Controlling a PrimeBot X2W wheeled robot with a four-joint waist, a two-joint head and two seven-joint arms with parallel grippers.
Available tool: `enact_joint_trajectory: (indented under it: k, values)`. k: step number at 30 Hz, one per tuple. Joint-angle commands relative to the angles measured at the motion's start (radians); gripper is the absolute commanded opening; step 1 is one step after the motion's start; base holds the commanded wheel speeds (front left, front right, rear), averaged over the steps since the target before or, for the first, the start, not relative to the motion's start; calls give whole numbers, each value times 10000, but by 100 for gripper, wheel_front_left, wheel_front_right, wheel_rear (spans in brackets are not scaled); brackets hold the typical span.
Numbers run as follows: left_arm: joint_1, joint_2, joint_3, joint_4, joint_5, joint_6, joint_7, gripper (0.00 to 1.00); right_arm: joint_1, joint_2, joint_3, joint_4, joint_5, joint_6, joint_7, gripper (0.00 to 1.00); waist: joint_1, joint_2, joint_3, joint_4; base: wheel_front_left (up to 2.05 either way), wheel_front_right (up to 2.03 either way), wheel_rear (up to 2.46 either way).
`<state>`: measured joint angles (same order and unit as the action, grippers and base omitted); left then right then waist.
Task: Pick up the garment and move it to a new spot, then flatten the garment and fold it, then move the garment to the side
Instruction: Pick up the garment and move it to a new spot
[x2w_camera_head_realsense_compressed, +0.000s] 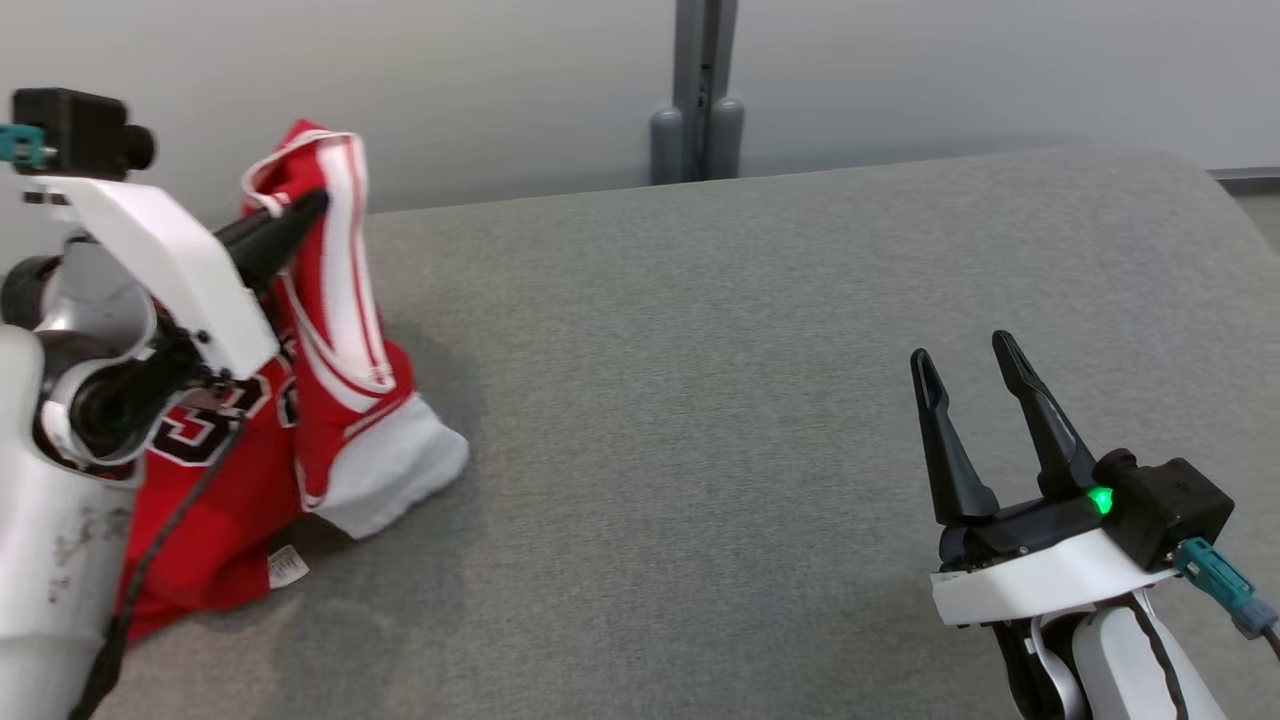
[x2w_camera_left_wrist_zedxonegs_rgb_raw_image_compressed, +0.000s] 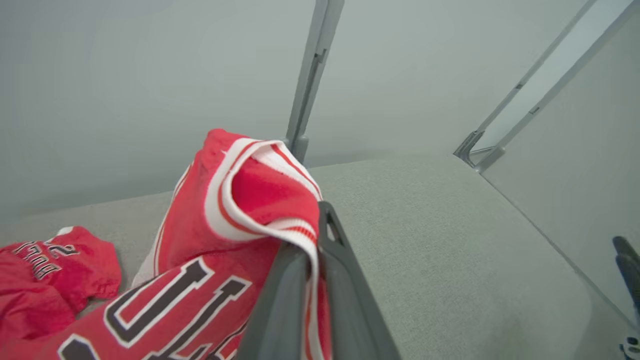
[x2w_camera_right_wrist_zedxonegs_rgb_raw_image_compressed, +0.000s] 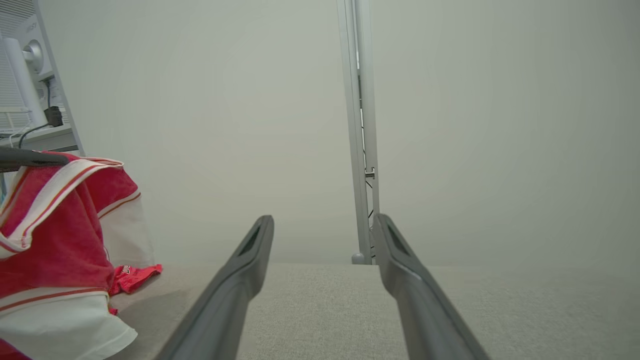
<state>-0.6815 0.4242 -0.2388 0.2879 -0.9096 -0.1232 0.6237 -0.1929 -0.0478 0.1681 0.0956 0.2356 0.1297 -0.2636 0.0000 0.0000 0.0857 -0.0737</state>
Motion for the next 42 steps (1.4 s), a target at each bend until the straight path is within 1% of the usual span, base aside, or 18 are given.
enact_joint_trajectory:
  k: [1,4,7,10,11,12,15,21,24,28,29,30,31,35,42]
  values:
    - [114,-81,-53,-351,-1,79,37,0,115,-52,-25,-7,42,17,-17,100,0,0,-90,-331,0,0,0]
    - [347,-486,-365,-1171,20,249,83,0,117,-50,-6,-23,109,17,-16,100,0,0,-133,-828,0,0,0]
    - [429,-900,-671,-1666,111,413,6,0,109,-49,46,-7,151,17,-14,100,0,0,-134,-1414,0,0,0]
    - [259,-1261,-1119,-1647,522,481,-201,0,125,-47,64,-9,218,19,-11,100,0,0,-66,-1968,0,0,0]
    - [210,-1465,-1260,-1531,570,474,-300,0,100,-47,101,4,251,17,-11,100,0,0,-38,-2177,0,0,0]
    - [122,-1715,-1354,-1374,569,470,-417,0,90,-47,112,-5,276,19,-11,100,0,0,-4,-2366,0,0,0]
    - [-193,-2179,-1618,-769,766,415,-763,0,22,-50,163,-45,374,19,-11,100,0,0,144,-2960,0,0,0]
    - [-1071,-3203,-2037,882,1168,297,-1932,0,-81,-47,304,-80,582,19,-11,100,0,0,588,-3923,0,0,0]
    - [-1507,-3443,-2442,1731,1337,172,-2462,0,-224,-44,389,-129,733,19,-11,100,0,0,861,-4285,0,0,0]
    - [-1952,-3627,-2920,2888,1208,47,-3002,0,-256,-44,377,-162,829,17,-11,100,0,0,1090,-4510,0,0,0]
    - [-2038,-3655,-3001,3161,1139,18,-3128,5,-273,-42,365,-177,847,19,-11,100,0,0,1134,-4521,0,0,0]
    - [-2126,-3679,-3094,3429,1063,14,-3254,49,-283,-42,357,-187,851,17,-11,100,0,0,1165,-4521,0,0,0]
    - [-2194,-3698,-3188,3668,991,-6,-3358,100,-288,-43,341,-188,856,17,-11,100,0,0,1191,-4505,0,0,0]
    - [-2423,-3707,-3522,4198,741,-51,-3684,100,-301,-42,259,-185,800,19,-11,100,0,0,1228,-4299,0,0,0]
    - [-2699,-3719,-4506,4507,473,-87,-4262,100,-403,-48,54,-163,555,17,-11,100,0,0,1043,-3410,0,0,0]
